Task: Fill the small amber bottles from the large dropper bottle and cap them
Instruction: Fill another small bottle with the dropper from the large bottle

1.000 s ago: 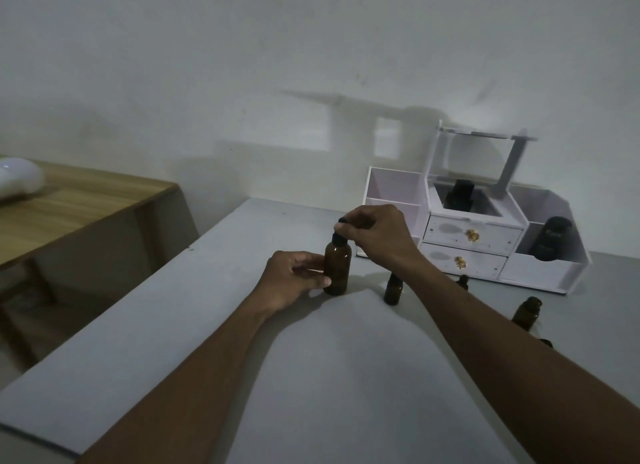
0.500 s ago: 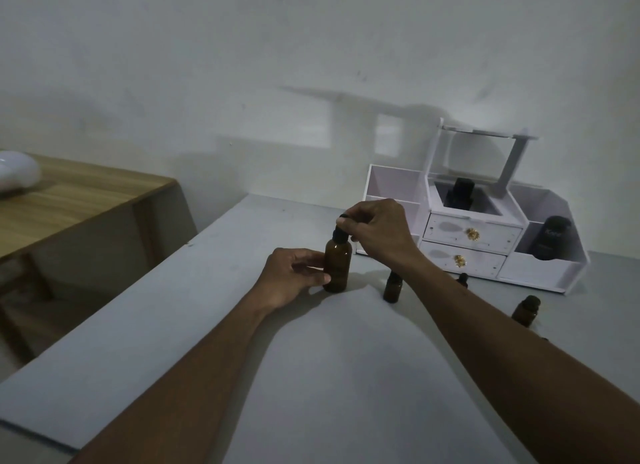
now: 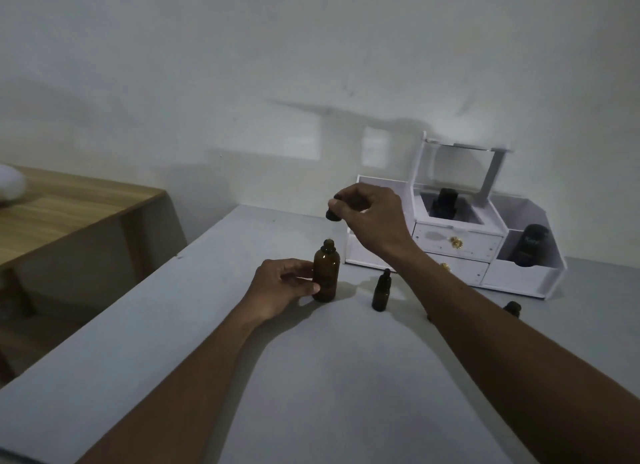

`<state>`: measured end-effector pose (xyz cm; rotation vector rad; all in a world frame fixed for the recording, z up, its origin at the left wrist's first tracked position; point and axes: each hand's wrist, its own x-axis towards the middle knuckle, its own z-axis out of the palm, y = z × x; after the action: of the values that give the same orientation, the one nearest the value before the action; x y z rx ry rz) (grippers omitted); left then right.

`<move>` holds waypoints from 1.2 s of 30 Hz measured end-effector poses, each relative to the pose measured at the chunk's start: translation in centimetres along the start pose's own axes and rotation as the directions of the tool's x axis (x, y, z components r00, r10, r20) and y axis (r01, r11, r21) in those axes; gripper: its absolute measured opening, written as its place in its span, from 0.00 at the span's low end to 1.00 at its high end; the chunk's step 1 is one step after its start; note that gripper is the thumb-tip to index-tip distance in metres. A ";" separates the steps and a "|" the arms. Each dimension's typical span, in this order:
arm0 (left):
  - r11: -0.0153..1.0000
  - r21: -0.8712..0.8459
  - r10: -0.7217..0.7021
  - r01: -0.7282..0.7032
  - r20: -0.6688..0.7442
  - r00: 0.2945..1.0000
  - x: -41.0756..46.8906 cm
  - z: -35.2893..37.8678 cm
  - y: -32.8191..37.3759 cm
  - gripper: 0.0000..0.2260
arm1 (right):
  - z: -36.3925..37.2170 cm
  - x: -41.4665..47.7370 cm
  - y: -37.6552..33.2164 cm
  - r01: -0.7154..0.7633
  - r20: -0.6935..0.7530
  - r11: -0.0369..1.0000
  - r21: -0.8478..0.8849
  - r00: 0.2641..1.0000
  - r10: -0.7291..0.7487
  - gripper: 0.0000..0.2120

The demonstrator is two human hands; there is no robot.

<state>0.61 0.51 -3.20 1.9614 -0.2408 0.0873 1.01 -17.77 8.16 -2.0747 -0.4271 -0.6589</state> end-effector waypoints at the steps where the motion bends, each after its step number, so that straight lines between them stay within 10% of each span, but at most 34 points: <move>1: 1.000 -0.002 -0.004 0.004 -0.009 1.000 -0.2 0.0 0.0 0.21 | -0.4 0.3 -0.4 0.000 -0.012 1.000 0.023 1.000 0.000 0.06; 10: 0.983 -0.176 -0.094 0.047 -0.271 0.958 -4.2 1.2 5.0 0.15 | -8.2 0.9 -2.9 0.001 -0.202 0.967 0.254 0.978 0.053 0.08; 22: 0.962 -0.268 0.025 0.041 0.240 0.971 -8.1 15.6 12.3 0.11 | -21.4 -7.6 5.7 -0.139 -0.493 0.972 0.189 0.843 0.216 0.03; 36: 0.992 -0.121 0.002 0.016 0.142 0.990 -1.5 26.6 12.1 0.26 | -22.0 -10.3 10.9 -0.154 -0.575 0.970 0.189 0.783 0.236 0.02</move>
<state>-4.71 -28.31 -2.98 1.8480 -0.3250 -0.0708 -7.94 -42.69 5.04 -1.6392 0.1091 -1.0734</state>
